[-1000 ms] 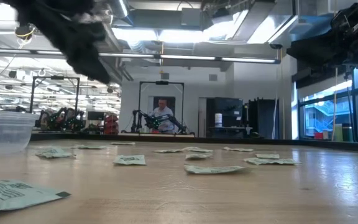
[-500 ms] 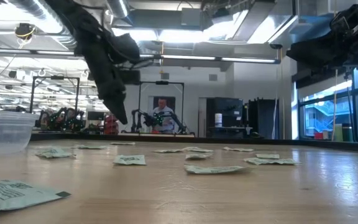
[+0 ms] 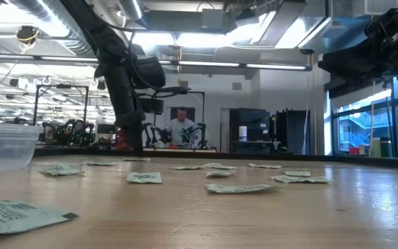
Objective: Pick and place items into bin
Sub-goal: Put the green stevia packet into the left transparent bin
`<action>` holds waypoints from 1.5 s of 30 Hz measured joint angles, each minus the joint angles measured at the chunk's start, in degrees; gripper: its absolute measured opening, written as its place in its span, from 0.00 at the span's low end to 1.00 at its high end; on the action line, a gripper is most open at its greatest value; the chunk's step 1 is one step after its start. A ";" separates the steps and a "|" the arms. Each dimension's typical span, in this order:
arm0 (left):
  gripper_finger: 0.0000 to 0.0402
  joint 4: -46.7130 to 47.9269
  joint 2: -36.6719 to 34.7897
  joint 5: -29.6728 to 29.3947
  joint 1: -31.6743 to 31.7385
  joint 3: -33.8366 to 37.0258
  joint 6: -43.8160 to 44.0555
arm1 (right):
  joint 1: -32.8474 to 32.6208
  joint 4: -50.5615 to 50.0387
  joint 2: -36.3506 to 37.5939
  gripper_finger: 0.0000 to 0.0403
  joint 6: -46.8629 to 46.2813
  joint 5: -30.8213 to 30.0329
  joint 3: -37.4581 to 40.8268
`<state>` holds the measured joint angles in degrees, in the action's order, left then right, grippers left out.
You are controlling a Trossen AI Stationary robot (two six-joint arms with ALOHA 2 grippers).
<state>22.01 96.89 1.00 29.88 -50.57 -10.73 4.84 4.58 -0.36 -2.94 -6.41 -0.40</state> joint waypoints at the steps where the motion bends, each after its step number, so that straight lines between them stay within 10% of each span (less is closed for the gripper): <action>1: 0.23 0.01 0.23 0.01 0.03 0.01 0.00 | 0.00 0.00 0.00 0.33 0.00 0.02 0.00; 23: 0.01 2.46 0.11 0.15 -0.04 0.12 -0.09 | 0.01 0.03 0.00 0.33 -0.02 0.00 -0.01; 45: 0.01 22.08 -31.91 8.25 -23.18 0.07 13.04 | 0.01 0.02 0.00 0.33 -0.04 0.02 0.00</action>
<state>44.09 64.98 9.25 6.71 -50.50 2.31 4.85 4.60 -0.36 -2.98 -6.39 -0.40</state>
